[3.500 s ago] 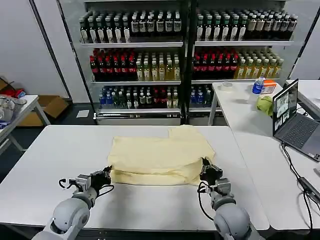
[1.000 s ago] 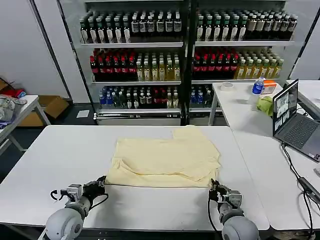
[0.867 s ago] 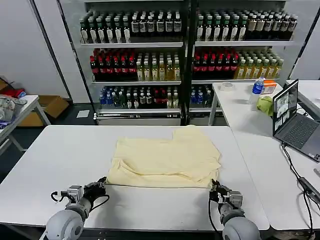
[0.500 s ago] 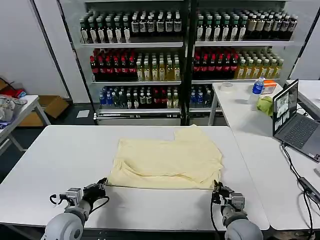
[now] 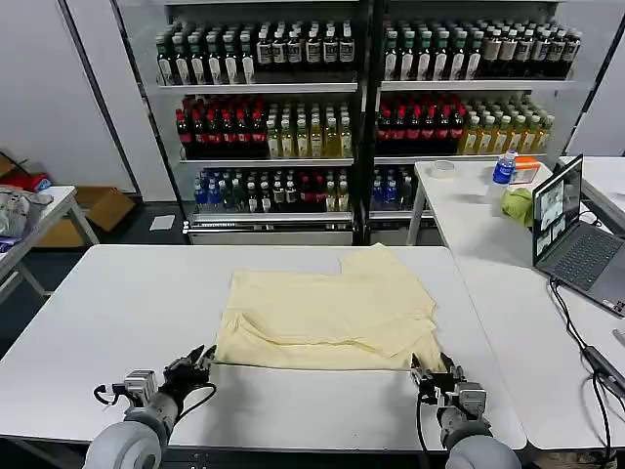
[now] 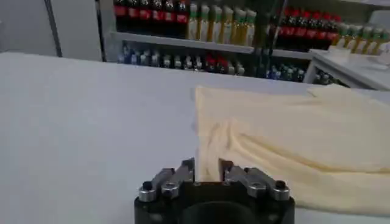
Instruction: Fold and organize the clothes.
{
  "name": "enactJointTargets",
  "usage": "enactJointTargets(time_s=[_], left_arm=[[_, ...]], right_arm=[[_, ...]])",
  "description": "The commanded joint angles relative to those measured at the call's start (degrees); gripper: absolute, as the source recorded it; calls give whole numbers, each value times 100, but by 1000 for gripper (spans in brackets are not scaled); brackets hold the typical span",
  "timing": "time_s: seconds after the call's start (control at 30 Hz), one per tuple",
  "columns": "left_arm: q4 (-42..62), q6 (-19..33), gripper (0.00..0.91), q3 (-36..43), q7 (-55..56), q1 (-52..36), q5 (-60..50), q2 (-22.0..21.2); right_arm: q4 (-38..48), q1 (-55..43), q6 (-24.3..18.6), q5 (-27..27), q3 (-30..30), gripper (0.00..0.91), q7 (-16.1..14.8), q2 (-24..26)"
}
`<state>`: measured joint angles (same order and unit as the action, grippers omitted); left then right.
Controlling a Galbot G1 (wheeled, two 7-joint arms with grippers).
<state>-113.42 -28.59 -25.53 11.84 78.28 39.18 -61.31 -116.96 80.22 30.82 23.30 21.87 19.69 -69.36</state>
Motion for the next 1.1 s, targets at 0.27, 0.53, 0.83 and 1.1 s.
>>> enactJointTargets(time_s=[0.27,0.53,0.83,1.1], left_arm=[[224,-61,101,175,-34,-175,64,-36],[301,-142,10,204,-157,-182,24,-21],[416,-150,10,219,-152,-262,36,-28],[227,-130,10,137,-153,-25,41,-12]], right_arm=[[17,29,-1,-31,-52,564,-21,-26],[52,3,-35,-39,-94,0,-68,-38],[62,-1,-52,-42,-109,0,-82,-40],[-43,75,-53,-44,-73,0,-102,-2]])
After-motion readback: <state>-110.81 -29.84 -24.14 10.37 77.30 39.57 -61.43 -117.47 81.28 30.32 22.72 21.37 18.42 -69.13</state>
